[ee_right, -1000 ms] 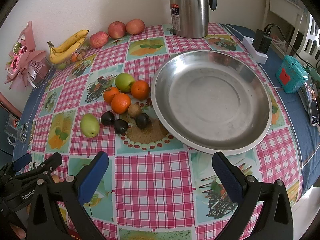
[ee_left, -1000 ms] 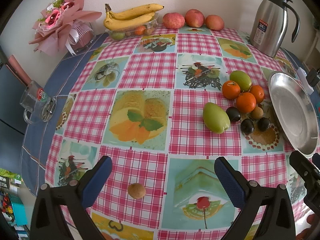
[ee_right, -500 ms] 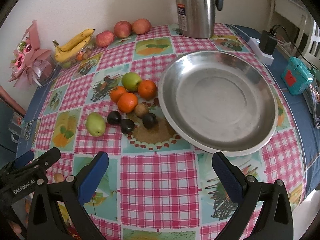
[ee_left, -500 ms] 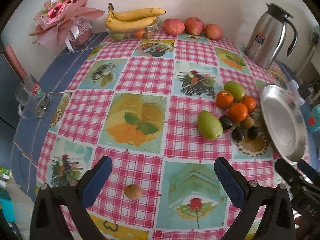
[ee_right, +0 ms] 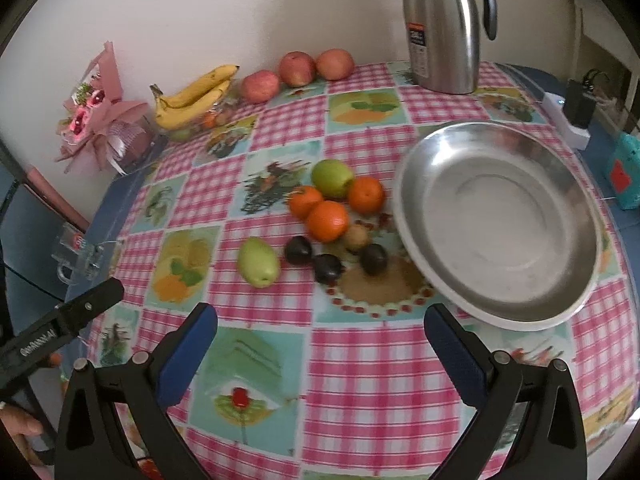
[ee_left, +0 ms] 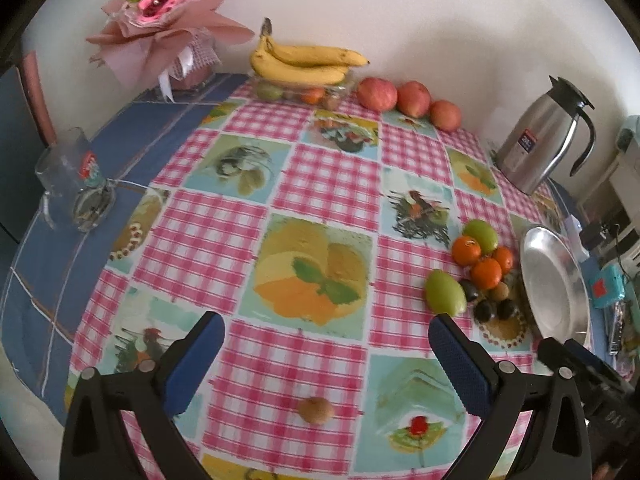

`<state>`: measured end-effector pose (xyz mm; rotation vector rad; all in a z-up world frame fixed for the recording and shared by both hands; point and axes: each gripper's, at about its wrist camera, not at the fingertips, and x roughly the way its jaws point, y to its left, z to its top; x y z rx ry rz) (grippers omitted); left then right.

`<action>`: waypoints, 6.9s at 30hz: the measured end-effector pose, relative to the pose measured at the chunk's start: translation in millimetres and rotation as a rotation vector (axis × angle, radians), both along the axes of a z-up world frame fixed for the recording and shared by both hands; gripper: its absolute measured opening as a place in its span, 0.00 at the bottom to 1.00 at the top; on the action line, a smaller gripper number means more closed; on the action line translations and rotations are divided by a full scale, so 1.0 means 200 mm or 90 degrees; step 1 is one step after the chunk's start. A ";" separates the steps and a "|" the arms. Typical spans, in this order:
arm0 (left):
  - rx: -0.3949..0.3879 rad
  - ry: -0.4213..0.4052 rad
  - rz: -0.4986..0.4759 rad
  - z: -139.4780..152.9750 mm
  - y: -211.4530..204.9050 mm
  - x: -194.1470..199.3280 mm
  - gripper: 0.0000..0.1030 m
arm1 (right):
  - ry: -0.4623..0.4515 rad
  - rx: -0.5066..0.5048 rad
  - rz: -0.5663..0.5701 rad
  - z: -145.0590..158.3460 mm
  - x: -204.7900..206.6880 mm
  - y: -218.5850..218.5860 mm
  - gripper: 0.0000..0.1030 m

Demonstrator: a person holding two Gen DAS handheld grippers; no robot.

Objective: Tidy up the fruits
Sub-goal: 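Lower the left tool onto the small brown kiwi and close it, then lift the kiwi with the left tool while the right tool reaches toward the green pear, then close the right tool around the green pear, then carry the pear with the right tool over the steel plate while the left holds the kiwi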

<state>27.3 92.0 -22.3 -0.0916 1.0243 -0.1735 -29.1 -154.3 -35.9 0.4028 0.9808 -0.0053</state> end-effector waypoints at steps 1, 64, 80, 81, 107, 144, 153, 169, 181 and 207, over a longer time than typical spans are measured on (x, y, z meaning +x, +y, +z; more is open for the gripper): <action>0.006 0.001 -0.006 -0.01 0.01 0.00 1.00 | -0.002 0.010 0.004 0.00 0.01 0.01 1.00; -0.144 0.188 0.181 -0.27 -0.08 0.38 0.28 | 0.102 -0.087 0.106 -0.10 0.54 0.26 0.77; -0.191 0.190 0.186 -0.27 -0.05 0.37 0.28 | 0.148 -0.134 0.154 -0.22 0.57 0.45 0.57; -0.191 0.189 0.185 -0.27 -0.05 0.37 0.28 | 0.151 -0.136 0.156 -0.23 0.57 0.46 0.55; -0.186 0.183 0.179 -0.26 -0.06 0.37 0.28 | 0.148 -0.204 0.171 -0.27 0.56 0.48 0.40; -0.178 0.197 0.165 -0.29 -0.16 0.44 0.28 | 0.082 0.004 0.047 -0.07 0.62 0.14 0.39; -0.154 0.191 0.146 -0.28 -0.23 0.47 0.28 | 0.068 0.026 0.031 -0.05 0.61 0.05 0.39; -0.135 0.145 -0.029 -0.14 -0.72 0.42 0.28 | 0.046 0.022 -0.118 -0.03 0.42 -0.44 0.31; -0.114 0.169 -0.038 -0.21 -0.81 0.41 0.28 | 0.065 0.071 -0.127 -0.10 0.38 -0.53 0.31; -0.147 0.183 -0.009 -0.22 -0.69 0.44 0.29 | 0.167 -0.130 0.022 -0.21 0.48 -0.15 0.41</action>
